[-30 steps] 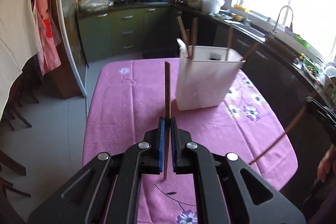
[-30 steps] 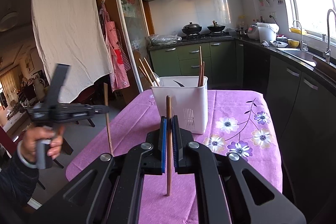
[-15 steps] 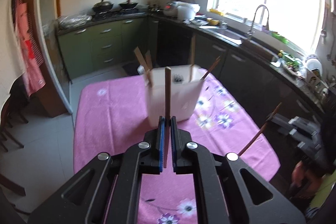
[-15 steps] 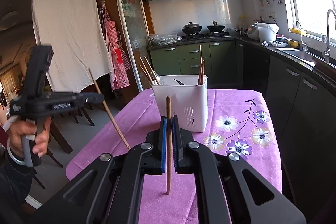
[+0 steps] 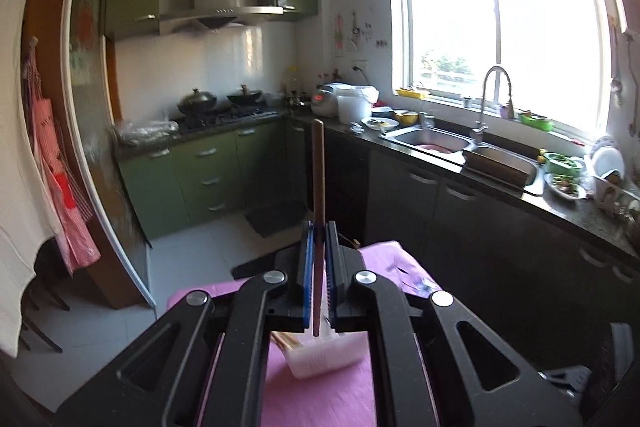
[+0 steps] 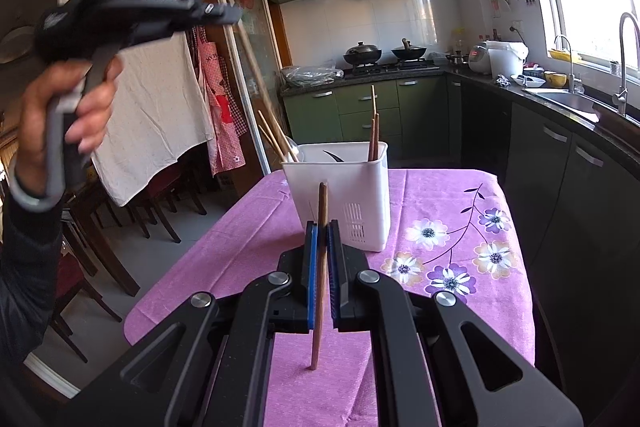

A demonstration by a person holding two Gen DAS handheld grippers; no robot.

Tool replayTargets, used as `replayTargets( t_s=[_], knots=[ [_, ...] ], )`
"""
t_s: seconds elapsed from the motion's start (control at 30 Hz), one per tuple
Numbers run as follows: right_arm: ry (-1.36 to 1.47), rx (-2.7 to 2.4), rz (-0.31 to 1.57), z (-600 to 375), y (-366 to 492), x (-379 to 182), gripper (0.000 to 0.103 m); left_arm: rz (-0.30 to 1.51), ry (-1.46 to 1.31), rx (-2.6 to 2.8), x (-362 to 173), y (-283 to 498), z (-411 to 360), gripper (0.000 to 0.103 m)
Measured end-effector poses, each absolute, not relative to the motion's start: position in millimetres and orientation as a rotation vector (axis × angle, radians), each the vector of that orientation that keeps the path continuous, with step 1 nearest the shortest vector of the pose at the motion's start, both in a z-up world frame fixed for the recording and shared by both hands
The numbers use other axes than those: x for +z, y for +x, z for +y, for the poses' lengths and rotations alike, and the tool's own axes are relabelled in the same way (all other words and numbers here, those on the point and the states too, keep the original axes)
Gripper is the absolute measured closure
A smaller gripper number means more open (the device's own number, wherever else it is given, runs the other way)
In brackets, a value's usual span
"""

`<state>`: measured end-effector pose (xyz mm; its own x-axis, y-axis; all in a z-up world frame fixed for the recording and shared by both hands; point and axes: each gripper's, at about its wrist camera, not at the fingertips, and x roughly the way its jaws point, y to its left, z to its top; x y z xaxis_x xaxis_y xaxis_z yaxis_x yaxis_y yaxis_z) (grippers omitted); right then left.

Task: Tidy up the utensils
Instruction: 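Lower the chopsticks into the holder and open both grippers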

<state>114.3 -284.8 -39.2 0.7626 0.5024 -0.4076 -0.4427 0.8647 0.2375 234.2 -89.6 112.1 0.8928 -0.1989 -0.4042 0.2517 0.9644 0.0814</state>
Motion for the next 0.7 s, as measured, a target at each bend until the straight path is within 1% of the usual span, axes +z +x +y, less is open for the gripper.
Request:
replayTargets(
  t_s=[0.13, 0.27, 0.43, 0.47, 0.53, 0.7],
  knots=[
    [0.133, 0.518, 0.479, -285.1, 113.7, -39.7, 0.097, 0.436, 0.135, -0.21, 96.2, 262.0, -93.5, 0.097],
    [0.14, 0.525, 0.48, -285.2, 115.3, -39.6, 0.097, 0.518, 0.111, -0.209, 66.5, 288.3, -90.1, 0.097],
    [0.149, 0.538, 0.483, -286.4, 120.4, -38.1, 0.097, 0.612, 0.103, -0.22, 29.1, 303.1, -82.0, 0.097],
    [0.149, 0.539, 0.481, -285.8, 121.9, -36.4, 0.097, 0.62, 0.104, -0.221, 24.4, 304.1, -79.6, 0.096],
    [0.148, 0.543, 0.475, -285.0, 124.1, -33.1, 0.097, 0.631, 0.115, -0.225, 14.8, 301.9, -77.2, 0.088],
    [0.119, 0.546, 0.444, -278.2, 129.3, -16.3, 0.097, 0.566, 0.08, -0.238, 7.0, 264.4, -62.8, 0.084]
  ],
)
